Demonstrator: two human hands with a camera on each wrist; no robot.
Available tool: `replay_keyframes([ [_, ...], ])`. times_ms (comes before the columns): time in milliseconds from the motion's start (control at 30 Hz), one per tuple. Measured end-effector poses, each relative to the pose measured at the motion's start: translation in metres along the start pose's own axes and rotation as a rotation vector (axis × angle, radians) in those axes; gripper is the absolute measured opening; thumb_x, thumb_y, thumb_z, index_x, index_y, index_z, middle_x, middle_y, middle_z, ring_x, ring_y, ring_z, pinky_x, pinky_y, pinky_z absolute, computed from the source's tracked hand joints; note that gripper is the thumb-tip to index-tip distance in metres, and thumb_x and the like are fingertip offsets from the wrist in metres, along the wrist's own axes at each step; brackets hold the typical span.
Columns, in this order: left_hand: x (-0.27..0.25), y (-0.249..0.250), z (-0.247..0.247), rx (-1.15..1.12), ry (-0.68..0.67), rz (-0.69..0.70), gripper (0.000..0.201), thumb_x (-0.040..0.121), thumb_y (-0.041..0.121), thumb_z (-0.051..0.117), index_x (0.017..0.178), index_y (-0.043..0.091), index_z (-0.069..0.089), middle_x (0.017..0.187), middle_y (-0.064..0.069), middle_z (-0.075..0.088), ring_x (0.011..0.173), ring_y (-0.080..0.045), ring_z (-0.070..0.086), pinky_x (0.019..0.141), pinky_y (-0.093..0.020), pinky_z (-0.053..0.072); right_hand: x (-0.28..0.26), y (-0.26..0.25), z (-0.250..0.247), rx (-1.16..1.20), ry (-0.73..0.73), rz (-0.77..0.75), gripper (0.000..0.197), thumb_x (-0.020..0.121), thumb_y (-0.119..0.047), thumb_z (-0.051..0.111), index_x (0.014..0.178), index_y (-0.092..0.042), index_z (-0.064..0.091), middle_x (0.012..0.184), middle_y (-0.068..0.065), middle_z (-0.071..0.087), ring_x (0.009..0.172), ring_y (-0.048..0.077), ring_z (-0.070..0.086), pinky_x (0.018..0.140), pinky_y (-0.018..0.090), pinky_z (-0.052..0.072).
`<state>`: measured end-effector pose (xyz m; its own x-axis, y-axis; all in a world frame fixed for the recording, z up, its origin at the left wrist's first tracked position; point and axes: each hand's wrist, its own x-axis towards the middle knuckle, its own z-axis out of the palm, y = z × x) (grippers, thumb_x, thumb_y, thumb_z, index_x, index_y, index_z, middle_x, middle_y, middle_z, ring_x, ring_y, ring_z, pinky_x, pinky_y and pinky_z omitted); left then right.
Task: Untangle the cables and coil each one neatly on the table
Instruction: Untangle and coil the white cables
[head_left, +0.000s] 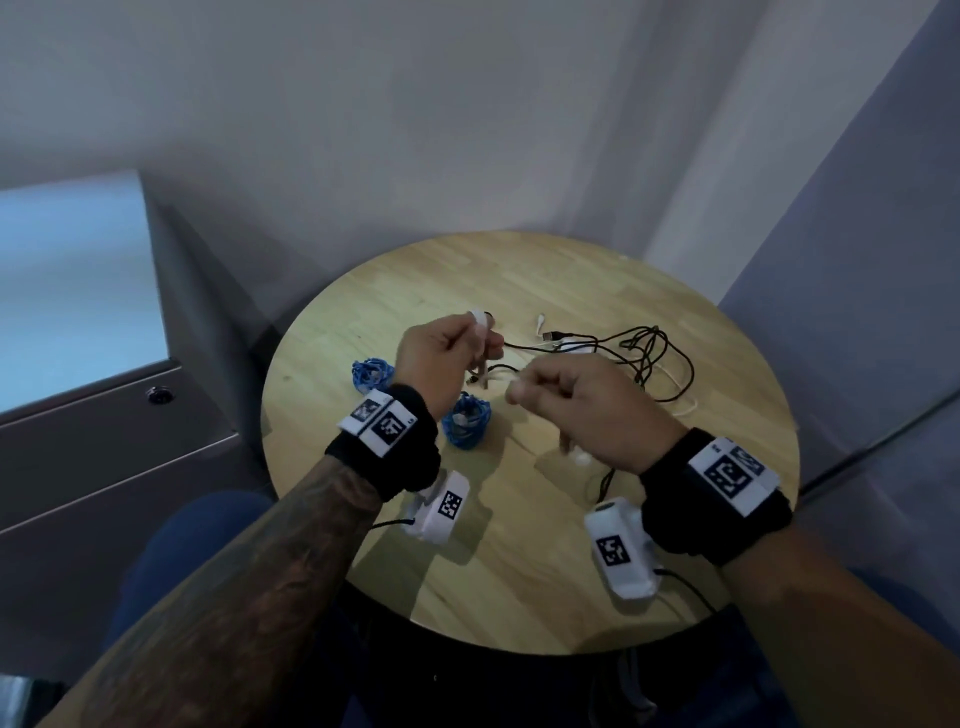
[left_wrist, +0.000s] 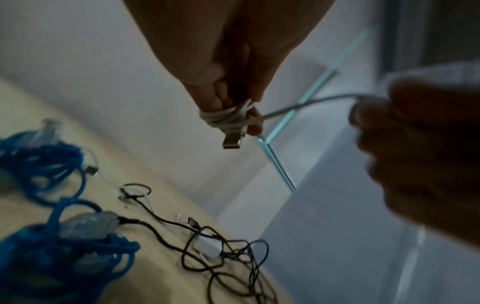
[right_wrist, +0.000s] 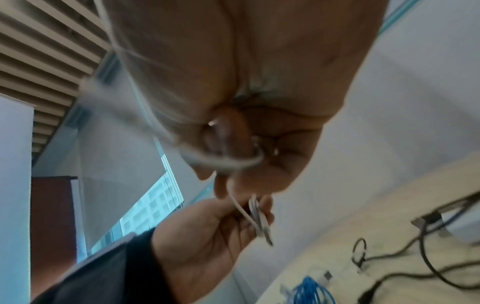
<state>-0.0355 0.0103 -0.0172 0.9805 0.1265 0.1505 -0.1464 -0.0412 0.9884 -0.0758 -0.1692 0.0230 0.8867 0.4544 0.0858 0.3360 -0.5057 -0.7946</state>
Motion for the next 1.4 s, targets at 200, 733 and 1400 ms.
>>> replay_keyframes([
  [200,-0.019,0.008,0.018,0.076,-0.443,-0.036,0.032,0.105,0.019,0.039,0.094,0.001,0.063,0.075,-0.007,0.059,0.066,-0.014,0.056,0.069,-0.024,0.048,0.007,0.012,-0.027,-0.052,0.35,-0.132,0.011,0.093,-0.015,0.067,0.09,-0.016,0.078,0.076,0.0,0.065,0.067,0.009,0.059,0.06,0.022,0.048],
  [733,-0.015,0.017,0.007,-0.636,-0.48,-0.337,0.028,0.1,0.018,0.042,0.091,0.0,0.062,0.068,-0.006,0.06,0.063,-0.018,0.058,0.068,-0.03,0.053,0.018,0.036,-0.008,-0.078,0.092,-0.057,0.055,0.091,-0.052,0.051,0.101,0.001,0.06,0.087,0.024,0.063,0.077,0.032,0.059,0.074,0.046,0.049],
  [1400,-0.025,-0.017,0.015,-0.642,-0.152,-0.436,0.026,0.105,0.015,0.034,0.083,0.009,0.047,0.053,0.009,0.048,0.049,-0.005,0.032,0.043,-0.014,0.029,0.004,0.064,0.018,0.447,0.359,0.279,0.009,0.093,-0.008,0.067,0.095,-0.006,0.075,0.079,0.01,0.073,0.067,0.014,0.072,0.056,0.023,0.056],
])
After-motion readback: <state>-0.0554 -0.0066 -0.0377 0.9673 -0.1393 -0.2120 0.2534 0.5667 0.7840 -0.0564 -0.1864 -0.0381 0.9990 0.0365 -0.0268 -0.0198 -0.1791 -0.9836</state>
